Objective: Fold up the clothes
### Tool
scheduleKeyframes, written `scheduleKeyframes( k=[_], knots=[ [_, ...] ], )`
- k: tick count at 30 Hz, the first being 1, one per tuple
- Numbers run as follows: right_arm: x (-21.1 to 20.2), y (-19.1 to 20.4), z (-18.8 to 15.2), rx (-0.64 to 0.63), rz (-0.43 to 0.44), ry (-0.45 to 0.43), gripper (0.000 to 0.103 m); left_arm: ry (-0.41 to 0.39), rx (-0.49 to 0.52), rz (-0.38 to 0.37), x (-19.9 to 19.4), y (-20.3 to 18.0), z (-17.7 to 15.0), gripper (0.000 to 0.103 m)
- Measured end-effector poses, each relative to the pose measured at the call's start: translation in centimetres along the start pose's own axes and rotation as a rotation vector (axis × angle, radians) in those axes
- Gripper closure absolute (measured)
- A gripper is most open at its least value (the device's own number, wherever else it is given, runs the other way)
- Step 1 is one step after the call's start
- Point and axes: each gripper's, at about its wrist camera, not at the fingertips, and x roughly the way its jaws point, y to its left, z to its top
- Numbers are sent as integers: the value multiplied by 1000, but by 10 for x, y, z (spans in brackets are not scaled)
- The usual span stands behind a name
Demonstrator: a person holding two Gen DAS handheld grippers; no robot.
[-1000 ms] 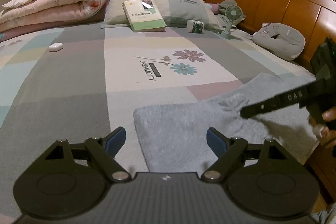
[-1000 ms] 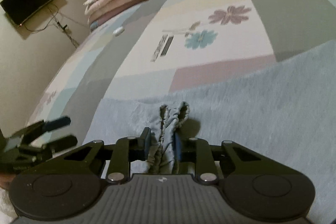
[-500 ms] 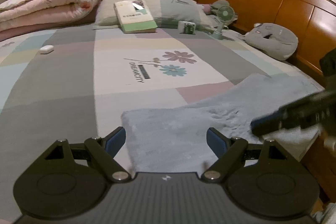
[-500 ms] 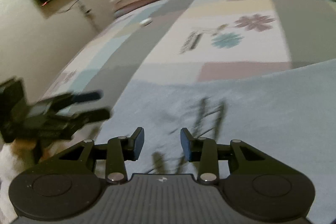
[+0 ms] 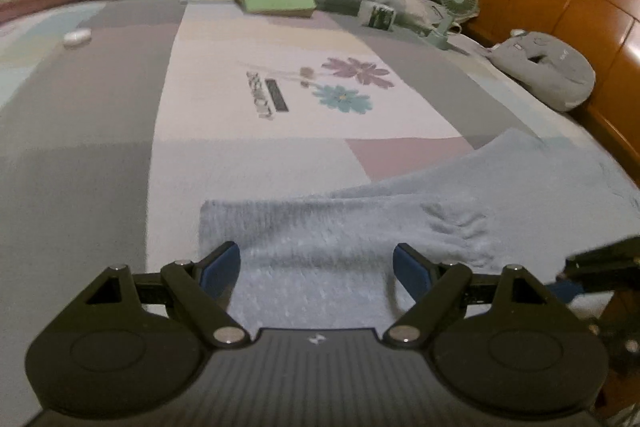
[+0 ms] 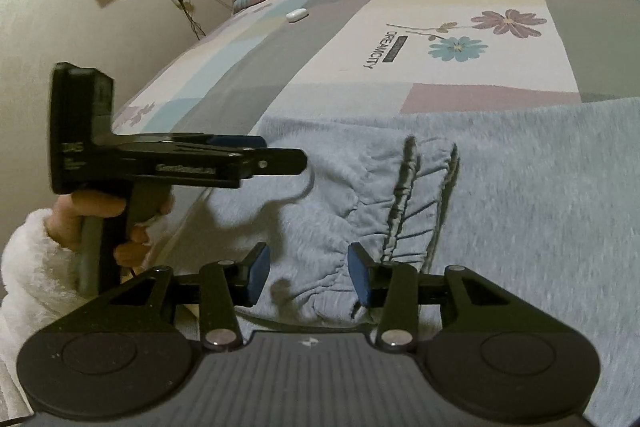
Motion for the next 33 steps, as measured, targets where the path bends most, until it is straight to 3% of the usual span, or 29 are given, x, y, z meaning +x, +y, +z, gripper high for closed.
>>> scheduleKeyframes(
  k=[2, 8, 15, 19, 24, 29, 31, 33],
  knots=[
    [-1, 4, 4, -22, -6, -5, 49, -35, 40, 26, -16, -4, 0, 18],
    [13, 17, 33, -120, -25, -13, 41, -45, 12, 45, -29, 5, 3, 14],
    [47, 2, 43, -67, -74, 59, 40, -56, -20, 67, -43, 16, 6, 14],
    [24, 19, 34, -110, -50, 47, 31, -60, -25, 71, -50, 17, 7, 14],
    [-8, 9, 18, -97, -88, 20, 27, -58, 24, 44, -50, -2, 7, 14],
    [-41, -1, 2, -84, -127, -6, 26, 10, 81, 42, -44, -28, -1, 14],
    [-54, -5, -4, -78, -142, -16, 22, 41, 102, 60, -43, -42, -3, 14],
    [-67, -9, -10, -73, -157, -27, 11, 71, 123, 79, -41, -55, -6, 14]
  ],
)
